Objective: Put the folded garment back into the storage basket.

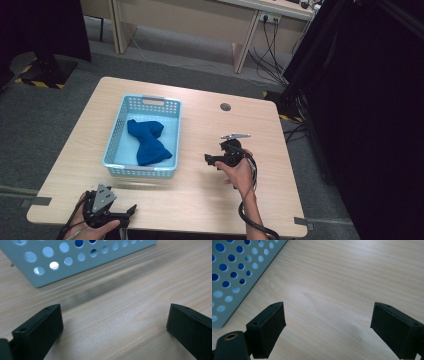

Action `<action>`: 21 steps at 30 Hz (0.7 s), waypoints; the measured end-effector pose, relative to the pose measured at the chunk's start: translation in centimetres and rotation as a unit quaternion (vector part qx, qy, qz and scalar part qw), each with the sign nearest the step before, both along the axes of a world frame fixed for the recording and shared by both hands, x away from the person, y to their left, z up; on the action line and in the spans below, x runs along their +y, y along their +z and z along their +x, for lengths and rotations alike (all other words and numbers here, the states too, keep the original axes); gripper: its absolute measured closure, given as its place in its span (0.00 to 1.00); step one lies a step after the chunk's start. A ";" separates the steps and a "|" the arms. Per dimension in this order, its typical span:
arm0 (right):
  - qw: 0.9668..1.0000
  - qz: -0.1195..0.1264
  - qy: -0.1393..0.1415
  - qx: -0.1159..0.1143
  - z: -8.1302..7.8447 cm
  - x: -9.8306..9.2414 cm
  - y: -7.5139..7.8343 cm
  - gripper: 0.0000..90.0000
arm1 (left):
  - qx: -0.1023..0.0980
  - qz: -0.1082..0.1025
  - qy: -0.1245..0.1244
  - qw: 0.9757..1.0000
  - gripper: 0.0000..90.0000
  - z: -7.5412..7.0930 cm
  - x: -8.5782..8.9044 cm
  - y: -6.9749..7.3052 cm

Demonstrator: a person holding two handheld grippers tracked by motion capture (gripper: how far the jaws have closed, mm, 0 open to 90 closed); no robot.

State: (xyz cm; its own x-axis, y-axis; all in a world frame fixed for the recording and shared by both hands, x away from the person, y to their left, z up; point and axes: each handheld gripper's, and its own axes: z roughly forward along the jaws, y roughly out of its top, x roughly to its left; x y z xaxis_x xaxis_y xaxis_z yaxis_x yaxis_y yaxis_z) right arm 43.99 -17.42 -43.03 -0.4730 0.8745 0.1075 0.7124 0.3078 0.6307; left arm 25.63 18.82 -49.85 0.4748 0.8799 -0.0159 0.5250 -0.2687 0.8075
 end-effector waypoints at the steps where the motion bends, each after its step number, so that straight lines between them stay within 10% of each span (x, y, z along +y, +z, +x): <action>1: 1.000 0.000 0.000 0.001 0.0 0.0 -0.1 0.14 | 0.000 0.000 0.000 1.000 0.00 0.0 0.0 0.0; 21: 1.000 -0.001 -0.005 0.006 -0.6 -1.0 -0.9 0.14 | 0.000 0.000 0.000 1.000 0.00 0.0 0.0 0.0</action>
State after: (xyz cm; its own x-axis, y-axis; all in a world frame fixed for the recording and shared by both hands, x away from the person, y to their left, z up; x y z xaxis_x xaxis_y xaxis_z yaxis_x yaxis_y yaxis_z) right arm 43.42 -18.46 -43.96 -0.4626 0.8795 0.1117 0.7234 0.3016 0.6210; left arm 25.63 18.82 -49.85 0.4747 0.8800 -0.0161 0.5251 -0.2686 0.8075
